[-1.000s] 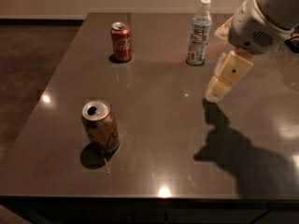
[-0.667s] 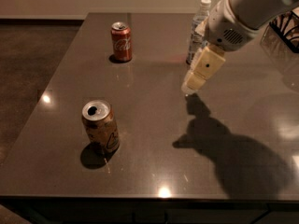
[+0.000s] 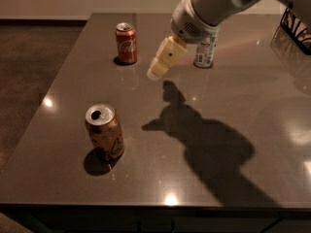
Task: Knock coke can over
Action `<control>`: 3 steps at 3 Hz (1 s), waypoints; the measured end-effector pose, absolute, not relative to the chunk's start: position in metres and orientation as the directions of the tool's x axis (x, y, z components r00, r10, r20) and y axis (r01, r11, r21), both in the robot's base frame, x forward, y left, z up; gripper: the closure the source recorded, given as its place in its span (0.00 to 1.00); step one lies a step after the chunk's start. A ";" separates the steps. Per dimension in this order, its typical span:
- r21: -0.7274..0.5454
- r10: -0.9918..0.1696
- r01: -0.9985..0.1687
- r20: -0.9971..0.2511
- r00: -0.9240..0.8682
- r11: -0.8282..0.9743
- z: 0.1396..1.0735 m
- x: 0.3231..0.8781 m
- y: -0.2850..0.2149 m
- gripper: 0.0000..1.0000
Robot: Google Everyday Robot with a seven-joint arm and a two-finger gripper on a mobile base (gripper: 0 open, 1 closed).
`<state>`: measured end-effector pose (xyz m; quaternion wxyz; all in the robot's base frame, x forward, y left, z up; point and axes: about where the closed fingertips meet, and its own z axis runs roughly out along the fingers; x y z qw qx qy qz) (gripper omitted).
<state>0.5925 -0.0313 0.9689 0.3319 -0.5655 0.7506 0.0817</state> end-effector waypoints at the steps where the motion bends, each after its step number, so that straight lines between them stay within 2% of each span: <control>1: -0.221 -0.747 -0.883 -0.637 -0.191 0.414 0.960 0.631 -0.008 0.00; 3: -0.170 -0.662 -0.829 -0.693 -0.284 0.533 0.944 0.703 0.027 0.00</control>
Offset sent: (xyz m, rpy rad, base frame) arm 0.1292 0.0577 -0.0240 0.1663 0.0171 -0.2183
